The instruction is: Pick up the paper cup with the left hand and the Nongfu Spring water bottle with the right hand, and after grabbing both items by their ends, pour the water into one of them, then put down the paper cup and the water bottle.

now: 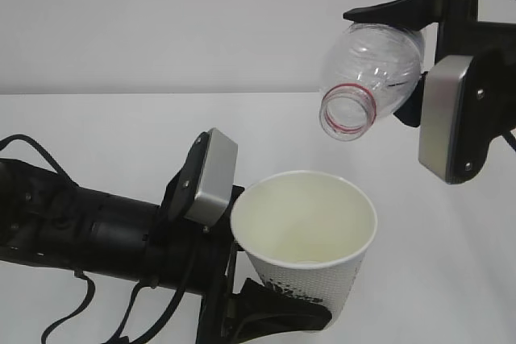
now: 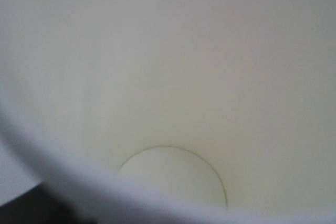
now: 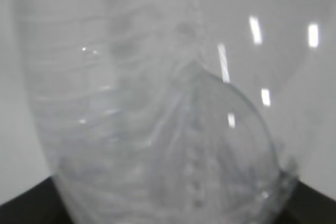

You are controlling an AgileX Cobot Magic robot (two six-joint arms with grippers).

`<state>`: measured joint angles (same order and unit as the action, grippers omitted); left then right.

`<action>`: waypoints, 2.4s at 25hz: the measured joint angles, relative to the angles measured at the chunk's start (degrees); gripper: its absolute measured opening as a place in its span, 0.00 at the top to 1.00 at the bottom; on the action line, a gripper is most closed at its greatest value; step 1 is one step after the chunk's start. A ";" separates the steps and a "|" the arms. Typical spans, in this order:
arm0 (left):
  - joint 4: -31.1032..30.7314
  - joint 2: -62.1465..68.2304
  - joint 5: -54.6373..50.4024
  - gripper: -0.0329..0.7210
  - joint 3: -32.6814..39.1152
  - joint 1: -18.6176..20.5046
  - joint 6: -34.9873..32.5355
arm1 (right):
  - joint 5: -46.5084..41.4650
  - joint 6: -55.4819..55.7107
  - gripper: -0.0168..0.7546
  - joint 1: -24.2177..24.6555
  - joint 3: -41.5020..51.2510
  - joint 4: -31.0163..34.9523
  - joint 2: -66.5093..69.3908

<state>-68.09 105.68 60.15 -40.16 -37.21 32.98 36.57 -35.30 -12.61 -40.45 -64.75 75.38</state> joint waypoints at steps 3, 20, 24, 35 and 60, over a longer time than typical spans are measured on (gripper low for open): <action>0.04 0.00 0.00 0.26 0.00 0.00 0.00 | 0.14 0.00 0.35 0.00 -0.14 0.00 0.00; 0.04 0.00 0.12 0.26 0.00 -0.03 0.00 | 1.24 -0.09 0.35 0.00 -0.63 0.00 0.00; 0.13 0.00 0.22 0.26 0.00 -0.50 0.00 | 1.36 -0.13 0.35 -0.23 -0.63 0.00 0.00; 0.17 0.00 0.22 0.26 0.00 -1.73 -0.04 | 1.47 -0.22 0.35 -1.06 -0.63 0.00 0.00; 0.26 0.00 -0.76 0.27 0.00 -1.73 -0.04 | 0.86 -1.49 0.35 -1.48 -0.63 0.00 0.00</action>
<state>-67.83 105.68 59.40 -40.16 -38.94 32.94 37.43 -36.78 -14.09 -41.08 -64.75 75.38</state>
